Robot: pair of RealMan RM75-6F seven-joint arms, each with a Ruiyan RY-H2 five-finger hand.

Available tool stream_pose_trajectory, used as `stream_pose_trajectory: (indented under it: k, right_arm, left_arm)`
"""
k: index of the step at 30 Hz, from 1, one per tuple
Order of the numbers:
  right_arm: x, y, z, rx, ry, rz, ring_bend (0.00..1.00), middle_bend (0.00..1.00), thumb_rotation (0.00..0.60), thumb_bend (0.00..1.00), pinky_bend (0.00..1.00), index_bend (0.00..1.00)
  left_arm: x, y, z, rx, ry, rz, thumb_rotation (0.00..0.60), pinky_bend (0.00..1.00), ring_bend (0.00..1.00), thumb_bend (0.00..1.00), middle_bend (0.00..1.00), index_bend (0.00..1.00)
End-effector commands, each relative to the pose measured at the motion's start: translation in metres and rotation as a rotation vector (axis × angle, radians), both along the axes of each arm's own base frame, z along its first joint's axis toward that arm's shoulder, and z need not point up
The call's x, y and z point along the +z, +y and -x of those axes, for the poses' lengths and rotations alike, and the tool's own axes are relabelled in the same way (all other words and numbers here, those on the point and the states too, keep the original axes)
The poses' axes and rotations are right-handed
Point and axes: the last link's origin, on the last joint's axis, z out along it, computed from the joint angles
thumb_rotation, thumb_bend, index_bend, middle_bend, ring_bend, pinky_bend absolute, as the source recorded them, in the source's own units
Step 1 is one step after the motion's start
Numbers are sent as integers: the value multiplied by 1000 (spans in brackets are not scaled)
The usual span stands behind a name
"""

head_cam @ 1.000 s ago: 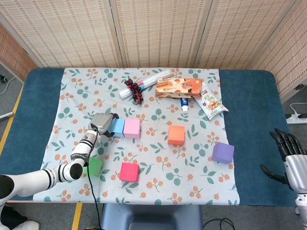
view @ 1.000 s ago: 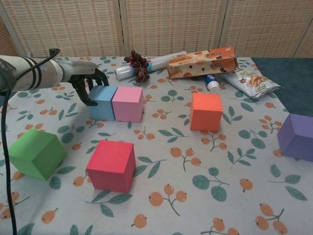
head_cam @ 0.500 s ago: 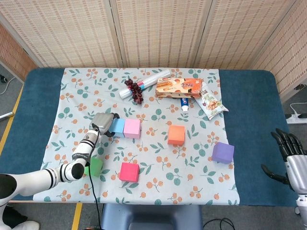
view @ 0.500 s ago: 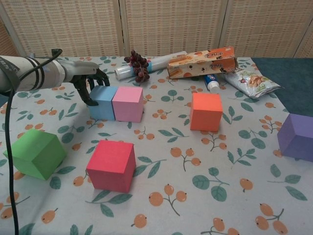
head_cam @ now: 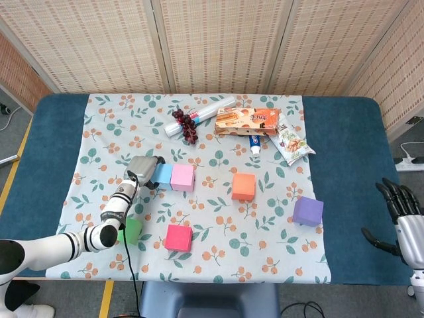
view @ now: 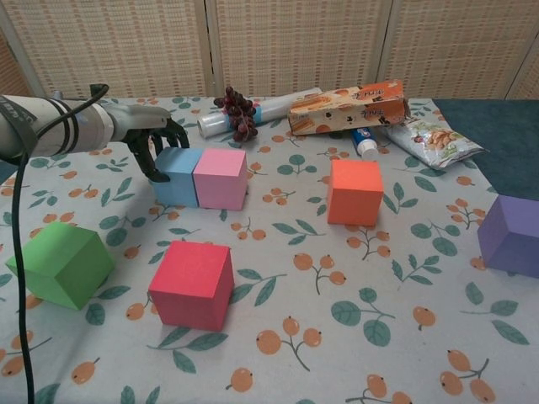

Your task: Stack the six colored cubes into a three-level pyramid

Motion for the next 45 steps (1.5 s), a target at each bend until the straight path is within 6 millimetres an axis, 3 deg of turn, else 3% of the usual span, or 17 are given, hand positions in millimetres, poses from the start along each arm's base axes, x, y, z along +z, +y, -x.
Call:
stream_pose_trajectory:
  k: [1,5,11,18,25,34,40,45]
  right_arm:
    - [0,0,0,2,-1,1,0,0,600,148,0,0]
    - [1,0,0,2,0,2,0,0,600,149,0,0]
    - [1,1,0,3,-2,3,0,0,600,148,0,0]
    - [2,2,0,6,-3,7,0,0,600,149,0,0]
    - [2,1,-1,11,-4,6,0,0,600,149,0,0]
    - [2,0,-3,24,1,0,0,0,600,150,0,0]
    - [-1,-1,-5,25,1,-7,0,0,600,149,0,0]
    - [-2,-2,-7,19,8,-7,0,0,600,151,0,0]
  left_arm:
    - [-1,0,-1,5,-5,-1,600,348,303,331,338,278]
    - [-1,-1,-1,5,0,2,600,348,278,331,308,249]
    - [-1,-4,-1,9,11,14,600,320,132,333,157,117]
    - [-1,-6,-1,16,19,29,600,210,5,337,53,59]
    - [5,-11,-5,-11,13,20,600,82,0,344,0,26]
    - [33,-20,6,-93,68,-23,600,32,0,339,0,19]
    - [35,-4,27,-79,117,-55,600,6,0,337,0,21]
    - [26,13,27,-73,91,-67,600,4,0,335,0,24]
